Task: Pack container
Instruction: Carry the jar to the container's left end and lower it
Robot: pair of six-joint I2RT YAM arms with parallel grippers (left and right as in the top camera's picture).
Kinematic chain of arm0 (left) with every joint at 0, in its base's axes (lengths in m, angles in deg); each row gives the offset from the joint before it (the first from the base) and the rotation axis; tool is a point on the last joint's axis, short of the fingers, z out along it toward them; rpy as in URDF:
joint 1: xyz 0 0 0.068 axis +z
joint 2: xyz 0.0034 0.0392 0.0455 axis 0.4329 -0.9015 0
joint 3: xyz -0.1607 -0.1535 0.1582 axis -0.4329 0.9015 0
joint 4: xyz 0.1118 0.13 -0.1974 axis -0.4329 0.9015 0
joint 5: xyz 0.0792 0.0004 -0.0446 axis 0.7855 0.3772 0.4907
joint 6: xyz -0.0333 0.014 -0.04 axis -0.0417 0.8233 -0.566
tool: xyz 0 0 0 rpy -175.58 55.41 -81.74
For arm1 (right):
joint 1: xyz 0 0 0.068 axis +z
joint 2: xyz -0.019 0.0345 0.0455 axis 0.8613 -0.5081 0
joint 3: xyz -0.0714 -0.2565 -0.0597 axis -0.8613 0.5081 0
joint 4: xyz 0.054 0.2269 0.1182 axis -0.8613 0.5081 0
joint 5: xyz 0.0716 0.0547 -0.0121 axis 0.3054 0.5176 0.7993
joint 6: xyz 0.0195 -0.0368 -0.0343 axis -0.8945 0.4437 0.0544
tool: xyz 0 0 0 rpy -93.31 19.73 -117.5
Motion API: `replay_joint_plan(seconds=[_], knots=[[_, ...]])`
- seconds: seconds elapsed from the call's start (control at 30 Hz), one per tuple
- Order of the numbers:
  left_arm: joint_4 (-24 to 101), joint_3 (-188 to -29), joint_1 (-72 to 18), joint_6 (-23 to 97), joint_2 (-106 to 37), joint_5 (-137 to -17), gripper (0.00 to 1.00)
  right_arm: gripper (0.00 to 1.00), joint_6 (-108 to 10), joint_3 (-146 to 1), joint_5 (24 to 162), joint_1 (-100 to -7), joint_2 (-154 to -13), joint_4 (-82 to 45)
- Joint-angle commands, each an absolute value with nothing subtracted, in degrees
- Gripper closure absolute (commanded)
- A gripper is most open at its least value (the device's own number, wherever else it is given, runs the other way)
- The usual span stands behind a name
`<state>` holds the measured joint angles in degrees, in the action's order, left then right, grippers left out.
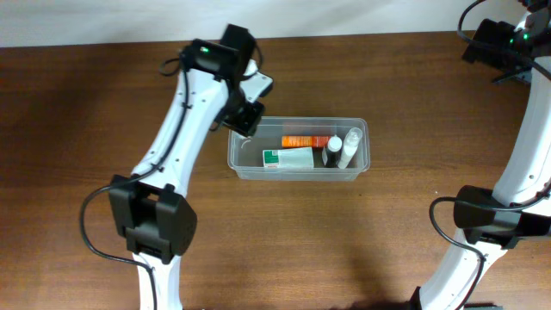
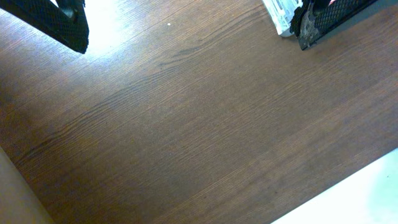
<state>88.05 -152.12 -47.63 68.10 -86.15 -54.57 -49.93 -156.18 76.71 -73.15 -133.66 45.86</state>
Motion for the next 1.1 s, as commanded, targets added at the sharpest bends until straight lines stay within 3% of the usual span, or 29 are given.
replay_joint_plan(seconds=[0.0, 0.2, 1.07], knots=[[87.79, -150.92, -48.57, 69.04, -84.18, -51.55, 0.75, 0.02, -50.17, -156.66, 76.2, -73.37, -133.03, 46.18], [82.57, -143.81, -48.81, 70.42, -84.23, -50.94, 0.81, 0.02, -50.17, -156.66, 76.2, -73.37, -133.03, 46.18], [67.99, -126.53, -52.11, 83.23, -84.25, -50.75, 0.8, 0.02, -50.17, -156.66, 76.2, -73.37, -133.03, 46.21]])
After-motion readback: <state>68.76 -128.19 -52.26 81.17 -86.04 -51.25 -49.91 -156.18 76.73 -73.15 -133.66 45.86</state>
